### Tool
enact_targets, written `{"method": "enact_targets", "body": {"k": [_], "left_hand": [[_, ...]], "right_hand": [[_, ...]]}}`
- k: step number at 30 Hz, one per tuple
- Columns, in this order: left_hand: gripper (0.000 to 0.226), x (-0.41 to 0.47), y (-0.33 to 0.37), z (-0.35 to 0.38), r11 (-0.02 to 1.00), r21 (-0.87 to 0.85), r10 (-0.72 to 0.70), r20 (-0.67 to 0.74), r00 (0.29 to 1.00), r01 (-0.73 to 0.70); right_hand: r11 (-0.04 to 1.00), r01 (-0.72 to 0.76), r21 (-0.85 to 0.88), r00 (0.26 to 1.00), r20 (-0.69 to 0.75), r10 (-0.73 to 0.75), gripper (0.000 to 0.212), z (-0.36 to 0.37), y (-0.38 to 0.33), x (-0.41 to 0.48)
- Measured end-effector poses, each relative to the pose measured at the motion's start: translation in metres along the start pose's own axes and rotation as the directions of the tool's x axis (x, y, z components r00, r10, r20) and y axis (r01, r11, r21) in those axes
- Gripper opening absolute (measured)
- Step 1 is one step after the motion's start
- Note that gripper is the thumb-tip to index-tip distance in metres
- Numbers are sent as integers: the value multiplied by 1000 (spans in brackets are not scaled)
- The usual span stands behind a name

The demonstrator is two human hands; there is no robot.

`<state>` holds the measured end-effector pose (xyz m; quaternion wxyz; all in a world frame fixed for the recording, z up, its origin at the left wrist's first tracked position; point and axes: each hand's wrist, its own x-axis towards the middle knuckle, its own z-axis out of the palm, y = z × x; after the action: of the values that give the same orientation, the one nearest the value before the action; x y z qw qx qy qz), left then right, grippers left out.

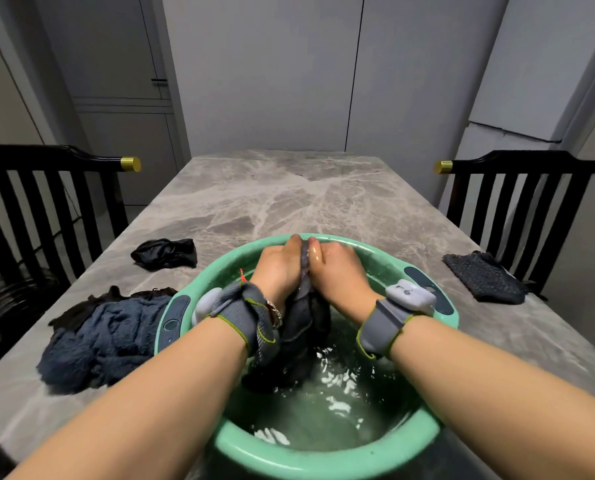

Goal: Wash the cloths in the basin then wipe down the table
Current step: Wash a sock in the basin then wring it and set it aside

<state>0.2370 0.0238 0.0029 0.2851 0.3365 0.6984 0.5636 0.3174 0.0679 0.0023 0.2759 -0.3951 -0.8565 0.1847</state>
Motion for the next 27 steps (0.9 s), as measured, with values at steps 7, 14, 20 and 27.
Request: {"method": "enact_targets", "body": {"k": [7, 14, 20, 27], "left_hand": [[44, -9, -20, -8, 594, 803, -73, 123, 990, -56], [45, -22, -20, 0, 453, 891, -366, 229, 902, -42], [50, -12, -17, -5, 503, 859, -387, 128, 913, 92], [53, -1, -17, -13, 830, 522, -333, 180, 926, 197]], "right_hand": [[838, -62, -542, 937, 258, 236, 33, -8, 28, -5], [859, 254, -444, 808, 585, 64, 45, 13, 21, -20], [840, 159, -518, 647, 697, 308, 48, 11, 28, -10], [886, -303, 350, 924, 336, 184, 37, 5, 23, 4]]}}
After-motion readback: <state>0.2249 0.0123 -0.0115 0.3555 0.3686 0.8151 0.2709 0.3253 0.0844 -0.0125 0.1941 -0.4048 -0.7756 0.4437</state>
